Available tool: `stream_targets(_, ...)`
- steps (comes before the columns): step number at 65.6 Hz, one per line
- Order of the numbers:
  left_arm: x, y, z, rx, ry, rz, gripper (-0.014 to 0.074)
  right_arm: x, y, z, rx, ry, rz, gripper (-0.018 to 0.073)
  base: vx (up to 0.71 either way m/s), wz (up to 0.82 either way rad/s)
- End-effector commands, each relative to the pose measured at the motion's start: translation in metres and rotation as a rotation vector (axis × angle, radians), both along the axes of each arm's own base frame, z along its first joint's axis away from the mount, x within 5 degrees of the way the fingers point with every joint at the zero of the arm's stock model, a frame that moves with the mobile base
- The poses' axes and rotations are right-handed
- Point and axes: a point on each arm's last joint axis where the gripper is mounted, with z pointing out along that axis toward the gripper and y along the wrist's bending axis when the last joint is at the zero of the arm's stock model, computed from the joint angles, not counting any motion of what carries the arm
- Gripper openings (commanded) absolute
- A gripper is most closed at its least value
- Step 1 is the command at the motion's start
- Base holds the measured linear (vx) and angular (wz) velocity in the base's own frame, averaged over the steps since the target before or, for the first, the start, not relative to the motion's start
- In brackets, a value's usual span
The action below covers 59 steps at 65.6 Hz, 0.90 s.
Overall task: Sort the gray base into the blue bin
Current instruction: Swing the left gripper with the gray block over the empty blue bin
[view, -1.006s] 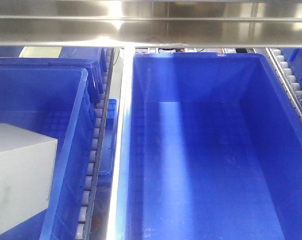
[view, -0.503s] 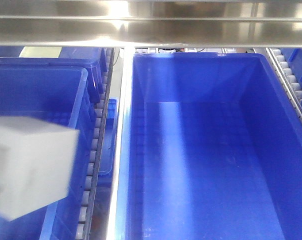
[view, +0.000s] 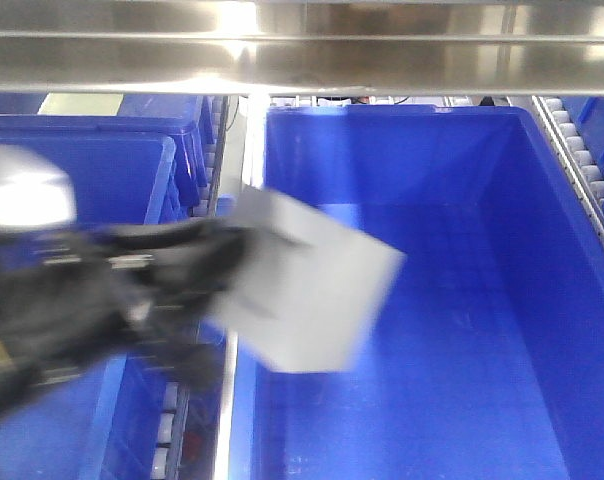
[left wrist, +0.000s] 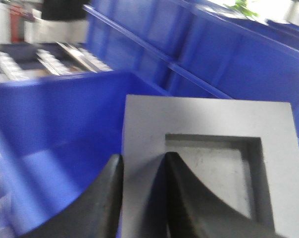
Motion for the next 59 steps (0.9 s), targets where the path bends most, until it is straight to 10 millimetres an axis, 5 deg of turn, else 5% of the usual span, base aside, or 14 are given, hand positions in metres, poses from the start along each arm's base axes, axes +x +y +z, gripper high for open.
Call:
stream_targets(1, 0.009, -0.031, 0.021, -0.104, -0.059, -0.046, 0.0004, 0.001, 0.000, 0.001, -0.020, -0.028, 0.000, -0.0005, 0.00, 0.00)
stream_targets(21, 0.050, -0.128, -0.006, 0.137, 0.143, -0.134, 0.0004, 0.001, 0.000, 0.001, -0.020, -0.028, 0.000, -0.0005, 0.00, 0.00)
stream_targets(29, 0.068, -0.156, -0.033, 0.249, 0.234, -0.140, 0.0004, 0.001, 0.000, 0.001, -0.020, -0.028, 0.000, -0.0005, 0.00, 0.00)
stream_targets(40, 0.082, -0.177, -0.062, 0.314, 0.287, -0.140, 0.0004, 0.001, 0.000, 0.001, -0.020, -0.028, 0.000, -0.0005, 0.00, 0.00)
stream_targets(59, 0.086, -0.183, -0.086, 0.359, 0.317, -0.140, 0.0032, 0.001, 0.000, 0.001, -0.020, -0.028, 0.000, -0.0005, 0.00, 0.00)
